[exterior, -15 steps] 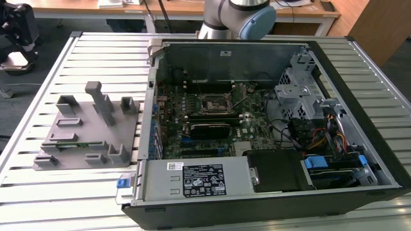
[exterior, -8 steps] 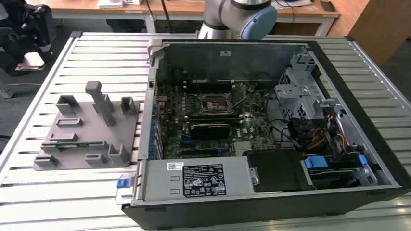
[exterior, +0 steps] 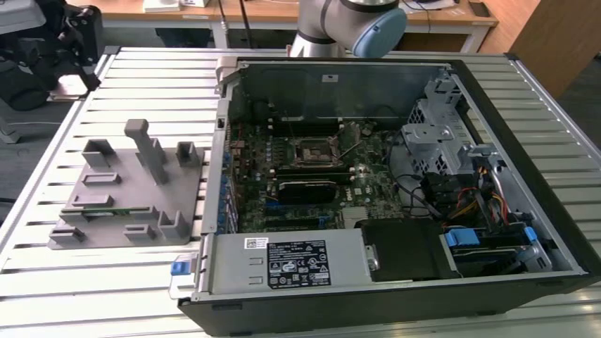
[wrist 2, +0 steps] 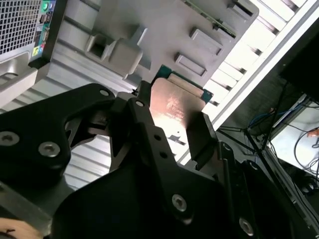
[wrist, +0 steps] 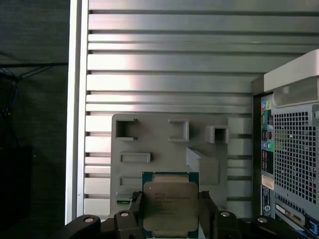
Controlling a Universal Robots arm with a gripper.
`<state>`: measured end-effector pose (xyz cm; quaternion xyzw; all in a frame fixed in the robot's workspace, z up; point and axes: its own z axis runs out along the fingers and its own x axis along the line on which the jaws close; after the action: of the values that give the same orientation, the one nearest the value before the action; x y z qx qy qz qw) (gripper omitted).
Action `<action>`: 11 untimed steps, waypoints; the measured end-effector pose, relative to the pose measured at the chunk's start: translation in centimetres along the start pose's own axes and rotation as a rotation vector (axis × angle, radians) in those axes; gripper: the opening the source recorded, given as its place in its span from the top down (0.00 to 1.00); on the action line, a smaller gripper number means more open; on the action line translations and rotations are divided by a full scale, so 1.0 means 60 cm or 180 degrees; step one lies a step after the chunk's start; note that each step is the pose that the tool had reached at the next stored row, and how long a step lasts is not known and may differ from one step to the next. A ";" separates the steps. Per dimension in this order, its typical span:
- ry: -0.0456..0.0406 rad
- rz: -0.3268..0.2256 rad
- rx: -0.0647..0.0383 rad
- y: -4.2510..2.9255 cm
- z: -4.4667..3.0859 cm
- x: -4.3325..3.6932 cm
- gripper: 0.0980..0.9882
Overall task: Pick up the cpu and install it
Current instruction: 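Pick up the cpu and move it towards the insertion slot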
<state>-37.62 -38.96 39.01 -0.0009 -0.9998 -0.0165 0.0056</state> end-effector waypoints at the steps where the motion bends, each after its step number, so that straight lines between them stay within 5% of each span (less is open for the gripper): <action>1: 0.0000 0.0000 0.0000 0.001 -0.004 0.000 0.51; 7: 0.0000 0.0000 -0.0015 0.003 -0.012 -0.010 0.51; 11: 0.0000 -0.0001 -0.0031 0.003 -0.009 -0.035 0.51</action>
<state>-35.52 -38.81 39.53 -0.0008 -0.9998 -0.0214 0.0057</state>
